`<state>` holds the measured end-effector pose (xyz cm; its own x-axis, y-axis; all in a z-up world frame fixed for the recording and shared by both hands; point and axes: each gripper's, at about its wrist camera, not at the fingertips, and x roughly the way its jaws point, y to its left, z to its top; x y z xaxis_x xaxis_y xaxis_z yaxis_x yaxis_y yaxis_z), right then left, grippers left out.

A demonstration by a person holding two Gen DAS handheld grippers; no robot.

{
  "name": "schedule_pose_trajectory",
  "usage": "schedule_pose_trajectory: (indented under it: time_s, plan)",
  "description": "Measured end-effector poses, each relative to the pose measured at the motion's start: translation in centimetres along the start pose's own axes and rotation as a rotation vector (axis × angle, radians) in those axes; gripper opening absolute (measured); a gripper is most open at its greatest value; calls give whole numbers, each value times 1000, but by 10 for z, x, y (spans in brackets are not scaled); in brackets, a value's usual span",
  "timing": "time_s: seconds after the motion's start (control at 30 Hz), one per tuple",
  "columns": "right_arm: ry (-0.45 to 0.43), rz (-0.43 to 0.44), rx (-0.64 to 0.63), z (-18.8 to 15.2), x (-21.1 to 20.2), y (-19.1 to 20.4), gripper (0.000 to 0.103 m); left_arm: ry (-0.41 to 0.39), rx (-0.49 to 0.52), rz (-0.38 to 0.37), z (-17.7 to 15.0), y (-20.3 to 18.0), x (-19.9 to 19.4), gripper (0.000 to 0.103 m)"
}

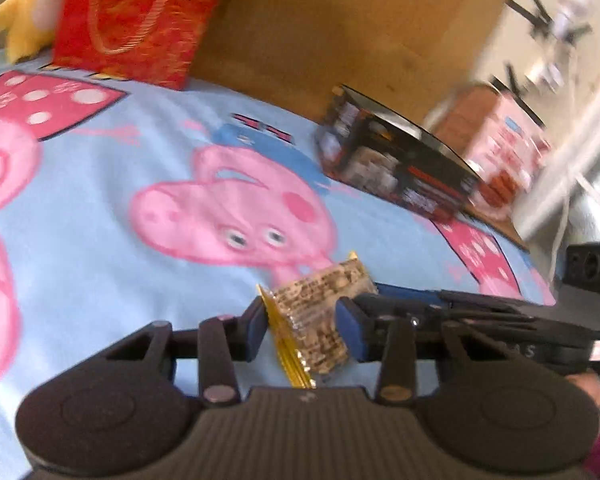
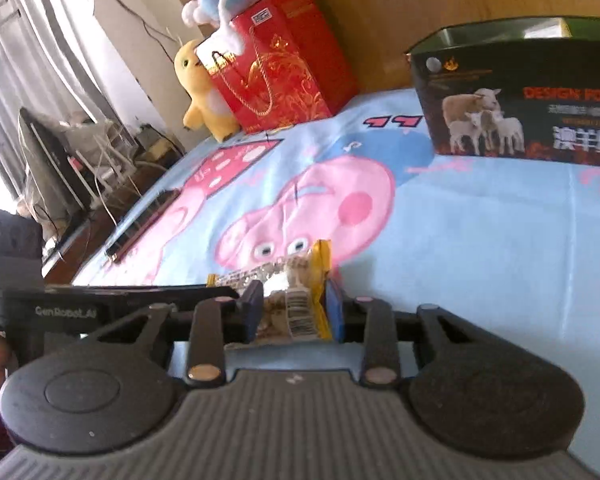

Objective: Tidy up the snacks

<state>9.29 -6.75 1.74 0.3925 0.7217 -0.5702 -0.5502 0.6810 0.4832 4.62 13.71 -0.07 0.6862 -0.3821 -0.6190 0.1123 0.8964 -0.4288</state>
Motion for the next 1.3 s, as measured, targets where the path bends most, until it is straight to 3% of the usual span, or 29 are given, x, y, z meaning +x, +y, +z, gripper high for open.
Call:
schedule_pose_trajectory:
  time_s: [0.3, 0.5, 0.83, 1.13, 1.3]
  plan:
    - [-69, -99, 67, -78, -105, -20, 40, 145, 180, -228, -38, -81, 23, 37]
    - [-140, -181, 87, -124, -141, -1, 47, 209, 325, -297, -60, -118, 24, 42]
    - [-169, -200, 25, -130, -141, 3, 57, 233, 270, -280, -62, -110, 13, 44]
    - [-177, -200, -39, -135, -140, 6, 62, 198, 363, -173, -75, -131, 4, 53]
    - [-183, -198, -41, -138, -141, 7, 62, 195, 358, -158, -77, -132, 3, 53]
